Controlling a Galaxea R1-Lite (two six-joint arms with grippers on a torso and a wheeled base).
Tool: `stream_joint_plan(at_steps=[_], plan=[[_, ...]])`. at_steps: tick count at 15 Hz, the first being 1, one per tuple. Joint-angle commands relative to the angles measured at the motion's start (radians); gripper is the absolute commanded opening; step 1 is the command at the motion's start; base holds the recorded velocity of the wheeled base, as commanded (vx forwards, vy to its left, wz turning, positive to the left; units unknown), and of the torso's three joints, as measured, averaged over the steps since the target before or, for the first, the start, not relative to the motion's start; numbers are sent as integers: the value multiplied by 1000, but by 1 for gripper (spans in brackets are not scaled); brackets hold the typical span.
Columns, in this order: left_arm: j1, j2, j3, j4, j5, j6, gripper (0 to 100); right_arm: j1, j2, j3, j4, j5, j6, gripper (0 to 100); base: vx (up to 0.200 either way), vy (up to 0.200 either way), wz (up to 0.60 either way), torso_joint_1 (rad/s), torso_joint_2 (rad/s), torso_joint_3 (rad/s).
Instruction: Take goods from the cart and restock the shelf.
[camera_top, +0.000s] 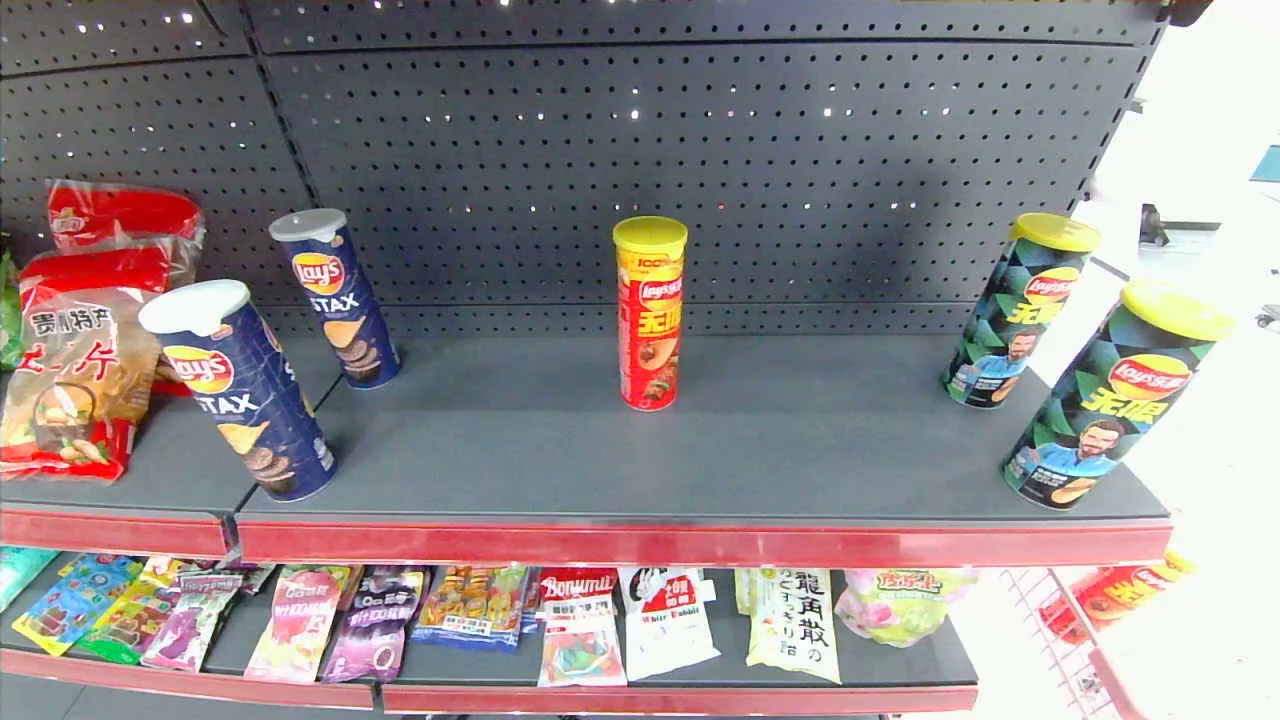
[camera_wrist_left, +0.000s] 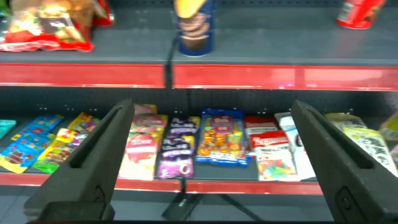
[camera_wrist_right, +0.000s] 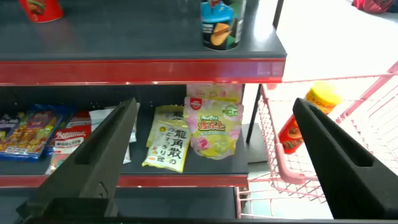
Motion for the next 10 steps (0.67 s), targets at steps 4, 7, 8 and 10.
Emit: stream_joint_plan(at_steps=[4, 7, 8, 10], plan=[[0, 1, 0, 0, 0, 0, 100, 0, 0, 0, 0, 0, 0, 100, 0, -200, 0, 2, 1, 1], [0, 1, 0, 0, 0, 0, 100, 0, 0, 0, 0, 0, 0, 100, 0, -200, 0, 1, 1, -1], [0, 1, 0, 0, 0, 0, 100, 0, 0, 0, 0, 0, 0, 100, 0, -200, 0, 7, -2, 2], [0, 1, 0, 0, 0, 0, 100, 0, 0, 0, 0, 0, 0, 100, 0, -200, 0, 0, 5, 0]])
